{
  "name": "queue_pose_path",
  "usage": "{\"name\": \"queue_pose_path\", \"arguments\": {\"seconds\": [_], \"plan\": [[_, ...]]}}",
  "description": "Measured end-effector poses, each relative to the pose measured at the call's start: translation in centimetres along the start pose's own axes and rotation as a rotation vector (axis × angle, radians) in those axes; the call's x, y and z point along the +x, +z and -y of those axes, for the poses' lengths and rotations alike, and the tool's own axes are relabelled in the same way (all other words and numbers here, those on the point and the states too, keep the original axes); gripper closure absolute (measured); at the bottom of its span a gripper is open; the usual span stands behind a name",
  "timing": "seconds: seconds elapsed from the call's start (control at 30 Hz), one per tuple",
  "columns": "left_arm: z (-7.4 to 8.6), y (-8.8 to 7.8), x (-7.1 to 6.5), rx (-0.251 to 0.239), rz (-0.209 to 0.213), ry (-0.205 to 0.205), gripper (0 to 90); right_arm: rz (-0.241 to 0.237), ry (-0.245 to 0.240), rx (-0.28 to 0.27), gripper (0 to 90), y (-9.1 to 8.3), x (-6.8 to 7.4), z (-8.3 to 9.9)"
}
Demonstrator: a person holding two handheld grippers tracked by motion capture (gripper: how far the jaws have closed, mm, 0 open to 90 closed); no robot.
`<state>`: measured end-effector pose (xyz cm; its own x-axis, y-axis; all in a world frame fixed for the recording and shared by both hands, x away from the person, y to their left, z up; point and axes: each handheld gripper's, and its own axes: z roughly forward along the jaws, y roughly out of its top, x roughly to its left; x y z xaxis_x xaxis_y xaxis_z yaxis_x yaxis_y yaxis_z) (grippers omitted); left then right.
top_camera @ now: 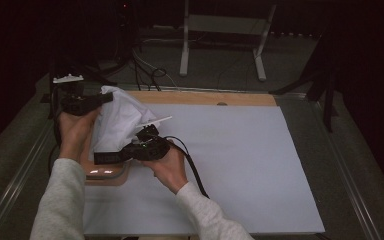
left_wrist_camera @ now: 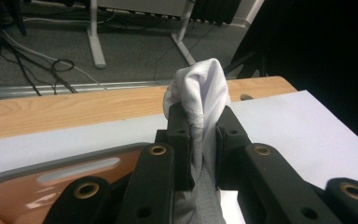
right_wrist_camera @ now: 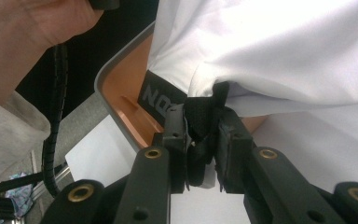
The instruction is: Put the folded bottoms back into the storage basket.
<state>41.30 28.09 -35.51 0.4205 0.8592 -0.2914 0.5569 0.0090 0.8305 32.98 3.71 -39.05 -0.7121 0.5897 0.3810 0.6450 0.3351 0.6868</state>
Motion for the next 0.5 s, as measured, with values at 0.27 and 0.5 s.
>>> {"name": "queue_pose_path", "arguments": {"seconds": [0.27,0.5], "plan": [[0.7,-0.3,0.8,0.006,-0.012,-0.017,80.2,-0.006,-0.005,0.013,76.7,0.7,0.5,0.0],[0.9,-0.8,1.3,0.01,-0.024,-0.017,80.2,-0.01,-0.011,0.018,76.7,1.2,0.9,0.0]]}}
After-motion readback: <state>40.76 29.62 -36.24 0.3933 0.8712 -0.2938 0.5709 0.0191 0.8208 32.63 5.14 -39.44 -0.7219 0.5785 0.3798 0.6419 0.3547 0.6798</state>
